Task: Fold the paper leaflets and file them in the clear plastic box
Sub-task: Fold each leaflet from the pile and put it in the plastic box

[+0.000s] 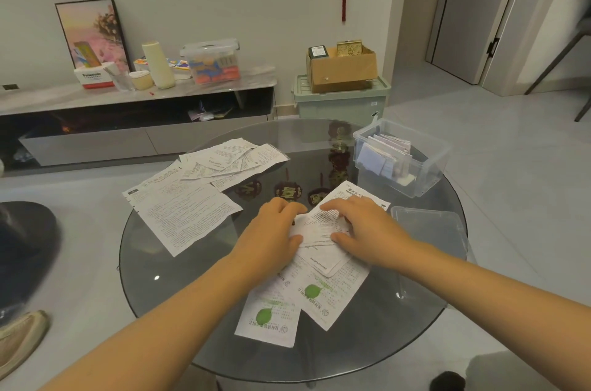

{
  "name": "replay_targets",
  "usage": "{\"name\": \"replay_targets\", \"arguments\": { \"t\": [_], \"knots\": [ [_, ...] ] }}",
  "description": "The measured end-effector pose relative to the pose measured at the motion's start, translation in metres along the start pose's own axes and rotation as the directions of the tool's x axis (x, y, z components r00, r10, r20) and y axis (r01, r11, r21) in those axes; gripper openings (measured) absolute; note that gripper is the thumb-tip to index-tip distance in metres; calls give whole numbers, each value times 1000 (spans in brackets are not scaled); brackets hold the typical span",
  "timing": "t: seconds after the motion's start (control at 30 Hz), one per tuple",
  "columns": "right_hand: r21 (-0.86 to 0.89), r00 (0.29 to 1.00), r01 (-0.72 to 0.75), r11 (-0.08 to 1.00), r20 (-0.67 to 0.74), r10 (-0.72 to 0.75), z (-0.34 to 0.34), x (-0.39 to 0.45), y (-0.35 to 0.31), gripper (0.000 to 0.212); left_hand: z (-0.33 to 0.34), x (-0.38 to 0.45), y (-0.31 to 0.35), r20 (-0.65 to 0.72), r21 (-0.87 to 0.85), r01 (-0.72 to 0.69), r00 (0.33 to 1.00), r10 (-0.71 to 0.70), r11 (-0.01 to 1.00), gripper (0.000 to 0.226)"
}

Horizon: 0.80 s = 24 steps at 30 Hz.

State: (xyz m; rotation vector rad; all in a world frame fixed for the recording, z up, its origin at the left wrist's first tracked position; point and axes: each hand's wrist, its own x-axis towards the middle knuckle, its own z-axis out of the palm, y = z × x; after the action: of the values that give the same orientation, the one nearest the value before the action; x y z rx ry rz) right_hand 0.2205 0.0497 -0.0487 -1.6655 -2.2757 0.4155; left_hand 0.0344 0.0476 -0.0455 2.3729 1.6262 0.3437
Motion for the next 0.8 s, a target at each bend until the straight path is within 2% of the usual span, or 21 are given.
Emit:
{"name": "replay_targets", "arguments": {
  "t": [0.1,0.2,0.33,0.47,0.57,0.67,0.8],
  "knots": [
    [-116,998,46,992,51,-41,1,3,0,43,-3,3,-1,-49,90,-18,999,23,996,30],
    [-128,995,52,990,87,-41,2,5,-3,44,-4,2,3,-33,148,-48,998,53,988,19],
    [-44,995,1,999,97,3,1,6,-8,36,-2,0,6,26,56,-6,1000,5,998,28],
    [93,985,-40,995,169,24,-2,9,-12,11,-3,0,6,50,43,6,999,-8,999,35],
    [201,968,-97,975,247,46,-6,8,-12,21,-4,-1,6,46,-4,18,999,-18,1000,34],
    [343,977,-131,930,206,62,-12,7,-14,18,-5,-2,9,12,-54,23,1000,-23,998,35],
    [472,997,-74,879,37,64,-21,7,-17,15,-9,-2,16,-63,-235,31,997,-47,972,26]
  ]
}}
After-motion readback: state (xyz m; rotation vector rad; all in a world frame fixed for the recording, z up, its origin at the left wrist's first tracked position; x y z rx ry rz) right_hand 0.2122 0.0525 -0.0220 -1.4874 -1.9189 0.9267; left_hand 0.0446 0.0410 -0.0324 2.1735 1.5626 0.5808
